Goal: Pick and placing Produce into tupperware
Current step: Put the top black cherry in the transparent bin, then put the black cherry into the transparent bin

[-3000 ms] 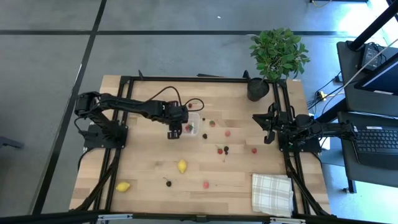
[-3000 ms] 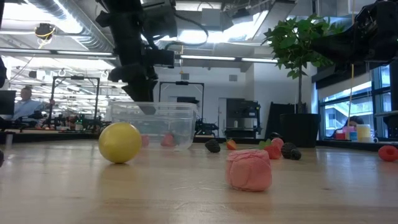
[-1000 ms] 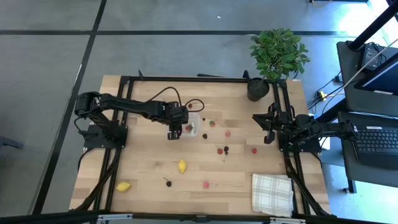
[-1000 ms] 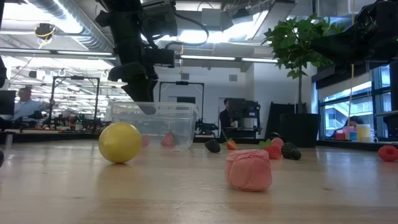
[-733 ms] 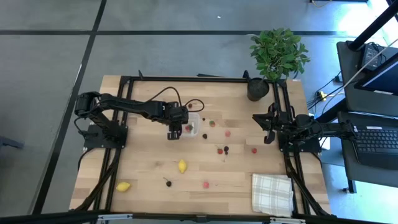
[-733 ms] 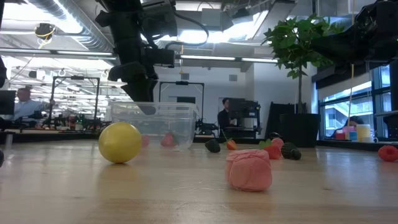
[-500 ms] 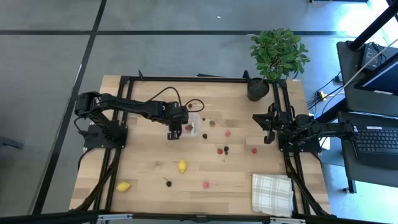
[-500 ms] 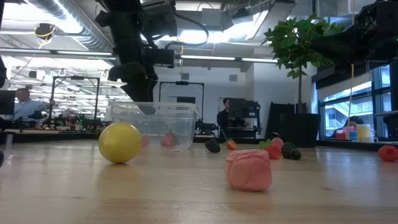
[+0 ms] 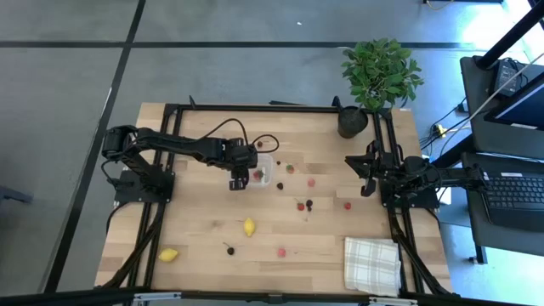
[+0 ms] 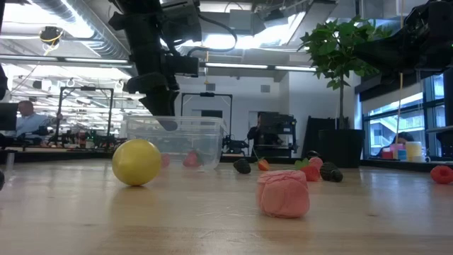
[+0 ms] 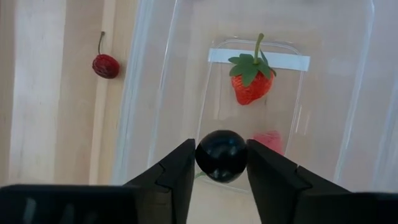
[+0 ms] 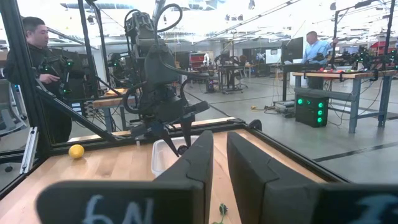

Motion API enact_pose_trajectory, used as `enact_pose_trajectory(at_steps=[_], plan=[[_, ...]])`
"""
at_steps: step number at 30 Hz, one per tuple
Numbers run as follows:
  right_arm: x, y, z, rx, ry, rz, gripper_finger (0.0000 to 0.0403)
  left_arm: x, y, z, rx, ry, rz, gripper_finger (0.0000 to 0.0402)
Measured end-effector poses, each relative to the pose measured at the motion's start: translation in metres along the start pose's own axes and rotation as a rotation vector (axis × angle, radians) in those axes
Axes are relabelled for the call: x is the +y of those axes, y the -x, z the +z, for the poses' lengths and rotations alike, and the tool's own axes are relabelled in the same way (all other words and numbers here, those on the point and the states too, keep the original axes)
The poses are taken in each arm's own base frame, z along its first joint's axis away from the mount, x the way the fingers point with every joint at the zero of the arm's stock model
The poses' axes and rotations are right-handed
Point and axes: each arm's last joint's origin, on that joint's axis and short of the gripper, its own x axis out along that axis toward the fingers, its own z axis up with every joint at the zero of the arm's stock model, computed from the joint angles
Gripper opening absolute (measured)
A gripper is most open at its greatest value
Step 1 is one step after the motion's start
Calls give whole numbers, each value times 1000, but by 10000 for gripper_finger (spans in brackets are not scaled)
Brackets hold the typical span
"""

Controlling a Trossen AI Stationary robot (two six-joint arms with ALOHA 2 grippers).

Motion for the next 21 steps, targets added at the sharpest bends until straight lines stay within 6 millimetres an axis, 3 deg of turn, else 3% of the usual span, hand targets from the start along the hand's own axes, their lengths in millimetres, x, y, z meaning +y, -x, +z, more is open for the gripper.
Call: enact_pose_trajectory(at_steps=[9, 21], plan=[[0, 0, 0, 0, 0, 0, 51, 0, 0, 0, 0, 3, -1, 211], [0, 0, 0, 0, 2, 0, 51, -19, 8, 1, -25, -64, -25, 213]])
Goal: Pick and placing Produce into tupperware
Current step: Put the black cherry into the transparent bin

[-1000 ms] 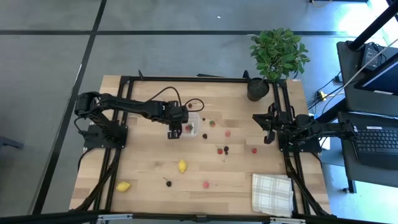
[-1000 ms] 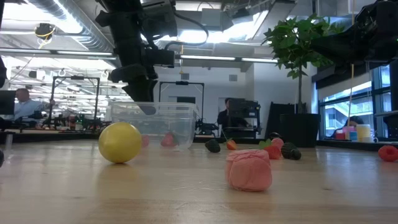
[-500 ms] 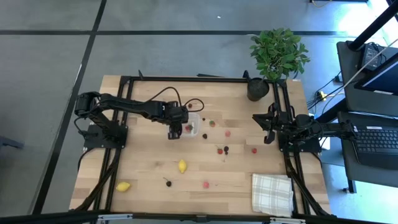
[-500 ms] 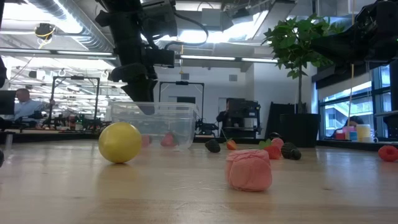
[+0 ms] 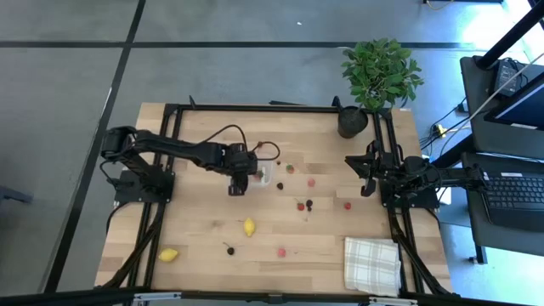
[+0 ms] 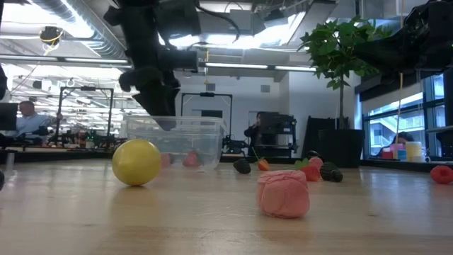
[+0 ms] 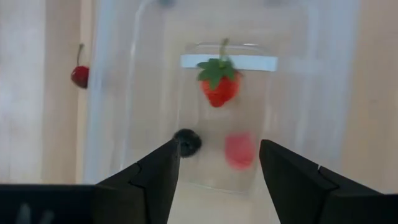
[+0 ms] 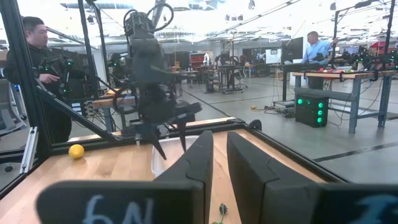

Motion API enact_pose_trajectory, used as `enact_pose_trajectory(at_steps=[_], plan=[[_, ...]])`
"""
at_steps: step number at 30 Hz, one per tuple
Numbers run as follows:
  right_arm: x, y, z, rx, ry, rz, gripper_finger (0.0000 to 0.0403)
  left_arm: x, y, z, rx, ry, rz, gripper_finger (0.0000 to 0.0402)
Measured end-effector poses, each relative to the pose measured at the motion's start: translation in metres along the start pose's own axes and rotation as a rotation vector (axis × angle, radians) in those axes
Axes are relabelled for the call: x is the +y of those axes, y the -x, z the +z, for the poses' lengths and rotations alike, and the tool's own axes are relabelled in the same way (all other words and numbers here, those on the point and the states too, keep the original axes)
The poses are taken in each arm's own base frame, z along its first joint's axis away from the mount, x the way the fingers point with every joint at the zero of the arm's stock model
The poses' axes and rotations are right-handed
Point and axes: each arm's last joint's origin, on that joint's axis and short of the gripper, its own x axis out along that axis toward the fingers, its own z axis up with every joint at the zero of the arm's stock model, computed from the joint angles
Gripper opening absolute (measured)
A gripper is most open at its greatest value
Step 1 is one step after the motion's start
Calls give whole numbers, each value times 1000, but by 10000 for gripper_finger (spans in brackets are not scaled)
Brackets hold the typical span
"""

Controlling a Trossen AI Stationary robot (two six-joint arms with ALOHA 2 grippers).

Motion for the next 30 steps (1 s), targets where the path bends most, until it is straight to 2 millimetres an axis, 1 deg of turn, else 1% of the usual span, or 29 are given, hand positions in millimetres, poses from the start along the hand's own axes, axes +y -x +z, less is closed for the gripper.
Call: enact_pose_trajectory(at_steps=[4, 8, 13, 23, 26, 30], plan=[[0, 0, 0, 0, 0, 0, 51, -9, 17, 3, -49, -33, -9, 213], [0, 0, 0, 1, -1, 0, 51, -19, 40, 8, -140, -60, -29, 212], [0, 0, 0, -1, -3, 0, 51, -38, 57, 6, -195, -110, -70, 212], [0, 0, 0, 0, -5, 0, 51, -90, 77, -2, -257, -191, -186, 212], [0, 0, 0, 0, -11, 0, 51, -104, 83, -3, -293, -134, -237, 212], [0, 0, 0, 0, -51, 0, 51, -117, 90, -1, -352, -57, -293, 212]])
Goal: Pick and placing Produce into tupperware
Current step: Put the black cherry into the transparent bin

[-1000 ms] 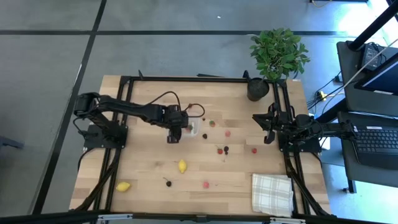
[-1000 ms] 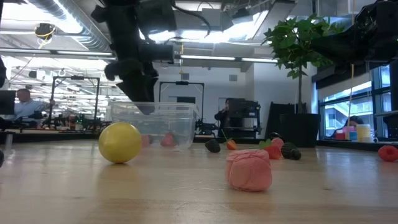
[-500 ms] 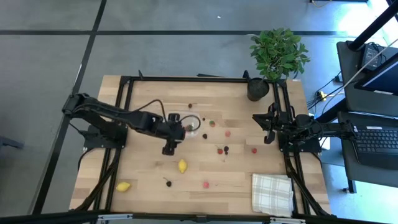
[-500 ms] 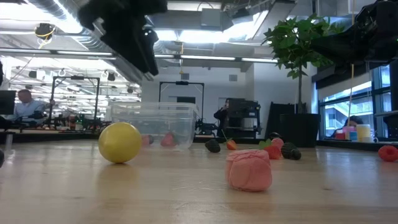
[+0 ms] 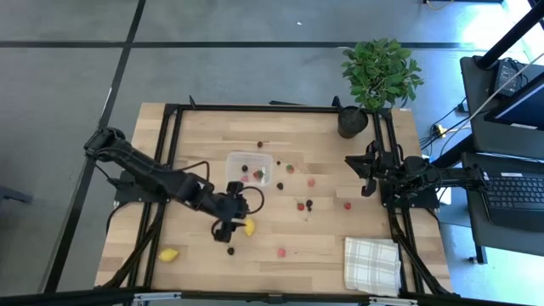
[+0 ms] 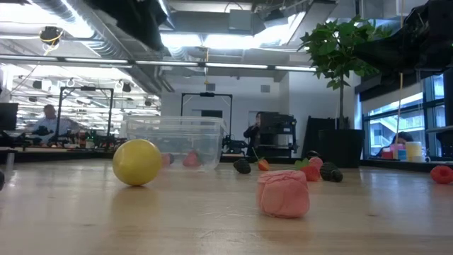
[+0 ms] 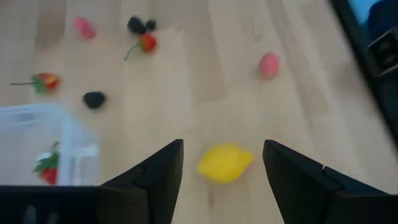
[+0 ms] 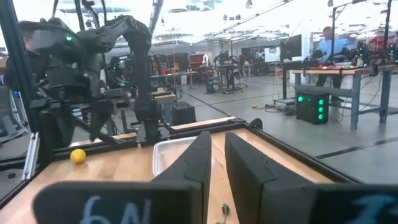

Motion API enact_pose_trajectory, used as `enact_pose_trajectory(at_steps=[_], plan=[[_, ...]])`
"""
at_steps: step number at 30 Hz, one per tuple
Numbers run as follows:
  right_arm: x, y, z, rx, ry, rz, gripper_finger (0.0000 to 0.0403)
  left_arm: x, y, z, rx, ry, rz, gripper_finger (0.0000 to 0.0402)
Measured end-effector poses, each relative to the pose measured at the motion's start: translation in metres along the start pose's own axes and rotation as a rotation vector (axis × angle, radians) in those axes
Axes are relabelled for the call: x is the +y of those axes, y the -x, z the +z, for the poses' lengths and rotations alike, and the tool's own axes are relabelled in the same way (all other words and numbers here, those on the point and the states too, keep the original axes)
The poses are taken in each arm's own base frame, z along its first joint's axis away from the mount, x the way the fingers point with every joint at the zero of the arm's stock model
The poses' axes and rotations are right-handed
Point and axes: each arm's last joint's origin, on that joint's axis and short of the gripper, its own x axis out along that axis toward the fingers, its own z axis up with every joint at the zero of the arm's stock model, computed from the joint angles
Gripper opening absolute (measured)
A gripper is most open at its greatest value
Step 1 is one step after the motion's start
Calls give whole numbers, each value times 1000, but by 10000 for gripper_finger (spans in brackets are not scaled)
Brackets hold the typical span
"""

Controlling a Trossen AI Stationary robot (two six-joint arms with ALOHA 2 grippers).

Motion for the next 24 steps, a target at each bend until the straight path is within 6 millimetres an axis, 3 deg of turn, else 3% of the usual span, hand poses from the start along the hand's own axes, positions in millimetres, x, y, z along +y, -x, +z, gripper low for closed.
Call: enact_pose_trajectory(at_steps=[13, 19, 24], plan=[[0, 0, 0, 0, -56, 0, 51, -39, 6, -10, 16, -48, -138, 212], [0, 0, 0, 1, -59, 0, 51, -58, -14, -21, 82, -172, -148, 212], [0, 0, 0, 1, -61, 0, 51, -73, -31, -27, 91, -155, -162, 212]])
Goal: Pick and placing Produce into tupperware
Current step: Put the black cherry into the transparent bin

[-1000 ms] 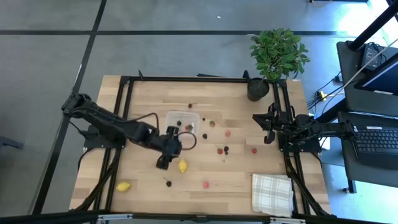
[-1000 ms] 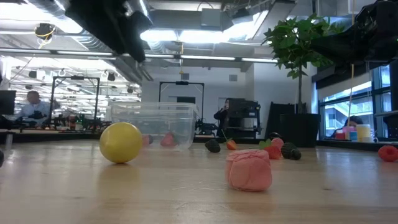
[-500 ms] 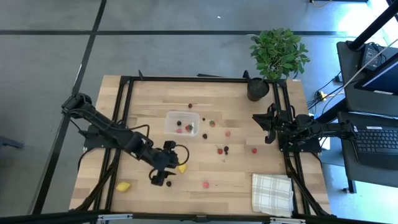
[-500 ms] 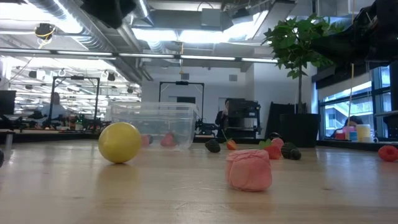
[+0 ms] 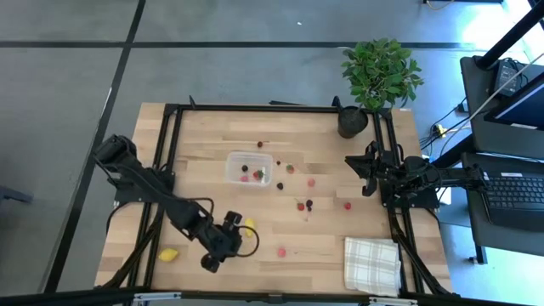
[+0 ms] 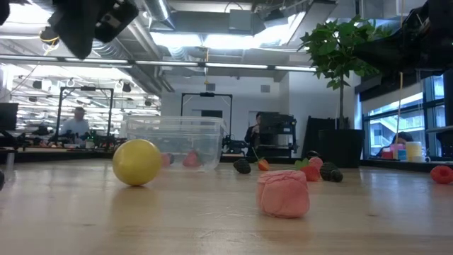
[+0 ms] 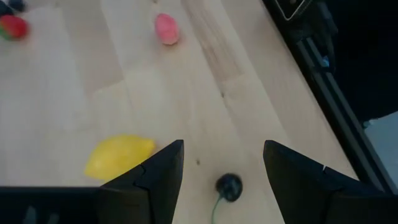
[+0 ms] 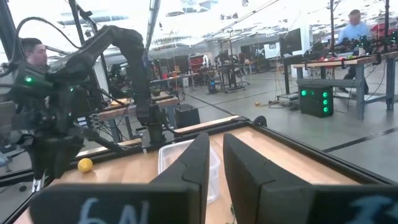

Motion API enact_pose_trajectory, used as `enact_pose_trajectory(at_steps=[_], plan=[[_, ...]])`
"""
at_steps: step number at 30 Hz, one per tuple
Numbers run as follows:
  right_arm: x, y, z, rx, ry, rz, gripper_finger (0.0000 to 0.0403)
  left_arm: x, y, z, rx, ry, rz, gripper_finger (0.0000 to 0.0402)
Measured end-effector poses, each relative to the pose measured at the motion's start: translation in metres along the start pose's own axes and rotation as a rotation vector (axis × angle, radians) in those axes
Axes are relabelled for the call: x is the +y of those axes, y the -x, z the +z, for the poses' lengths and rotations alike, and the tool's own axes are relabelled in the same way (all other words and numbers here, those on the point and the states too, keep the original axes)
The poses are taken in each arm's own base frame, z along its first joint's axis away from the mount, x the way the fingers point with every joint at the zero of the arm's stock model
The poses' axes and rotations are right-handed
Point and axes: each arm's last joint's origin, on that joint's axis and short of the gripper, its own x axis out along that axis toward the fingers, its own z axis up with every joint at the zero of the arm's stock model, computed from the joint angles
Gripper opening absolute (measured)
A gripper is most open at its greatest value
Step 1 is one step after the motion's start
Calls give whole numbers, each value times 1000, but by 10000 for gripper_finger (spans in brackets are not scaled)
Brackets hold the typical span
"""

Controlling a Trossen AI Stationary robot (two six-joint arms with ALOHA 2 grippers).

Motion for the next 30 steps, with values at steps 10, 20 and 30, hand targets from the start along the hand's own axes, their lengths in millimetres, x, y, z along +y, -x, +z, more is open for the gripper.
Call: enact_pose_trajectory(at_steps=[10, 20, 30], plan=[[0, 0, -1, 7, 3, -1, 51, -12, -45, -17, 125, -39, 20, 212], [-1, 0, -5, 48, -12, -7, 51, -12, -62, -31, 246, 5, 23, 212], [-1, 0, -5, 50, -12, -7, 51, -10, -62, -33, 260, -10, 58, 212]])
